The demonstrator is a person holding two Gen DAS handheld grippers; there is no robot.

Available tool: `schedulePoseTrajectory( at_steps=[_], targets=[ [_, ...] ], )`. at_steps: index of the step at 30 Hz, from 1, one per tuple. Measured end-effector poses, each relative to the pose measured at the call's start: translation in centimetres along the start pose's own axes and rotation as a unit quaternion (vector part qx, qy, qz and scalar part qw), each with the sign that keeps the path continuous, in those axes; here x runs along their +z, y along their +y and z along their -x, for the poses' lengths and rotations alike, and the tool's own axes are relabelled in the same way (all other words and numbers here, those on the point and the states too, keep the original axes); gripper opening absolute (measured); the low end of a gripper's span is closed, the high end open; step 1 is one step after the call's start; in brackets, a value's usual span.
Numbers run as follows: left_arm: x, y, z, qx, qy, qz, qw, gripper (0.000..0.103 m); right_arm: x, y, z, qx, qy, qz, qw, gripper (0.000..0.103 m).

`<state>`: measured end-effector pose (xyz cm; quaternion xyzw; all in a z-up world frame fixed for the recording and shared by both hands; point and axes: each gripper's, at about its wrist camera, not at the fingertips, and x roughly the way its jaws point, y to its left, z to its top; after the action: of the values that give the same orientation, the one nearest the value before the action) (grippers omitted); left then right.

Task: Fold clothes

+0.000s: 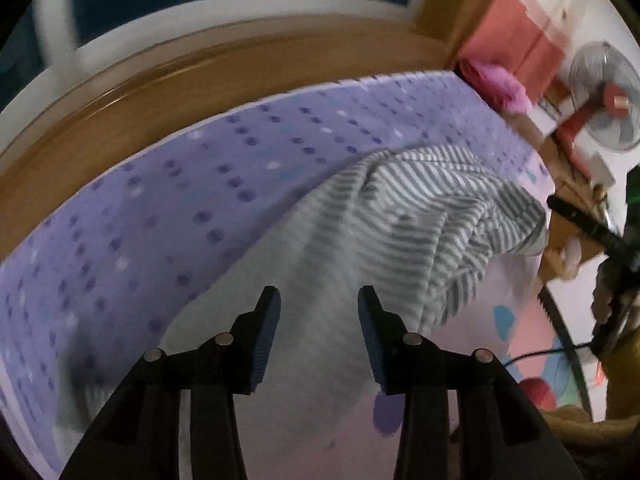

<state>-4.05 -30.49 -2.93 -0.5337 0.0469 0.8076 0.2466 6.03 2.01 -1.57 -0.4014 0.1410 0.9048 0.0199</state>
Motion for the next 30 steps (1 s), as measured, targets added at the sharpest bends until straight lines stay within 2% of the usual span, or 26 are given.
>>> schedulePoseTrajectory(
  at_steps=[4,7,9,12,14,18,24,30],
  targets=[
    [2.0,-1.4,-2.2,0.006,0.013,-0.005,0.9999,0.041,1.7,-0.4,-2.0,0.029,0.014,0.015,0.999,0.055],
    [2.8,-2.1,-3.9,0.001,0.022,0.011,0.9997,0.041,3.2,-0.4,-4.9,0.058,0.048,0.037,0.997,0.055],
    [3.3,-2.6,-5.1,0.034,0.031,0.015,0.9988,0.041,4.1,-0.2,-7.0,0.088,0.07,0.06,0.992,0.056],
    [3.8,-3.2,-6.9,0.086,0.042,0.027,0.995,0.041,4.9,0.3,-9.8,0.112,0.097,0.103,0.984,0.055],
    [3.7,-2.9,-8.0,0.103,0.055,0.045,0.9922,0.042,5.3,0.4,-11.6,0.129,0.118,0.123,0.977,0.055],
    [2.8,-3.3,-7.8,0.125,0.032,0.057,0.99,0.043,5.3,0.6,-13.9,0.153,0.145,0.151,0.966,0.056],
    [1.3,-3.9,-6.9,0.138,0.014,0.087,0.9865,0.047,4.4,1.0,-14.1,0.161,0.142,0.174,0.961,0.063],
    [0.3,-3.9,-6.2,0.137,-0.015,0.09,0.9863,0.048,3.8,1.8,-13.7,0.128,0.126,0.184,0.967,0.064]
  ],
)
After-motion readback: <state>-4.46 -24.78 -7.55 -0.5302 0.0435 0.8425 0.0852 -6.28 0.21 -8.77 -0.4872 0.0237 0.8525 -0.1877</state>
